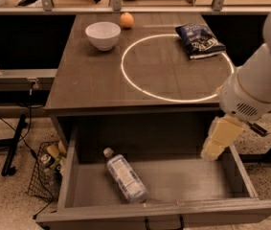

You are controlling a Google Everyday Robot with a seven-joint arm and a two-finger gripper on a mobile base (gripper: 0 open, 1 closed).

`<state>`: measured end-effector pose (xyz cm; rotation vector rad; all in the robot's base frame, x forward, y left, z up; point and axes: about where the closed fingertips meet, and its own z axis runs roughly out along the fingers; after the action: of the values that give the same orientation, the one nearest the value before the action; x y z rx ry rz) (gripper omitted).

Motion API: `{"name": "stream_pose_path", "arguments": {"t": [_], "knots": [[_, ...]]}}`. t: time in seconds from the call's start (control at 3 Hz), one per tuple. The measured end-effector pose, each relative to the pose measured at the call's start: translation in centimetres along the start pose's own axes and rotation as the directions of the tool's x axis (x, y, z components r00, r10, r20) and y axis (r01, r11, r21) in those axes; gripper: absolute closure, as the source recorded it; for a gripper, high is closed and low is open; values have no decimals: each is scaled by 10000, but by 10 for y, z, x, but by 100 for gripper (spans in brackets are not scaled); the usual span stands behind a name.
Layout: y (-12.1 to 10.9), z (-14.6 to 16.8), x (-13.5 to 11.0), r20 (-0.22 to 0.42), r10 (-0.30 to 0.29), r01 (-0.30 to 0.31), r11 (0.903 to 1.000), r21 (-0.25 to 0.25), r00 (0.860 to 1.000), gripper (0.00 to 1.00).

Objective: Pick blue plastic bottle from top drawer and place on counter

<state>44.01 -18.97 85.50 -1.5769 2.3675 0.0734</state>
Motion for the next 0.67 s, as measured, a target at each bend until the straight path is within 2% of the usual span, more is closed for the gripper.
{"name": "stream_pose_path", "arguments": {"t": [0.33, 0.67], "knots": [[21, 37, 0, -159, 613, -617, 9978, -244, 9980, 0], [26, 42, 3, -261, 736, -744, 9967, -314, 9969, 0]]}}
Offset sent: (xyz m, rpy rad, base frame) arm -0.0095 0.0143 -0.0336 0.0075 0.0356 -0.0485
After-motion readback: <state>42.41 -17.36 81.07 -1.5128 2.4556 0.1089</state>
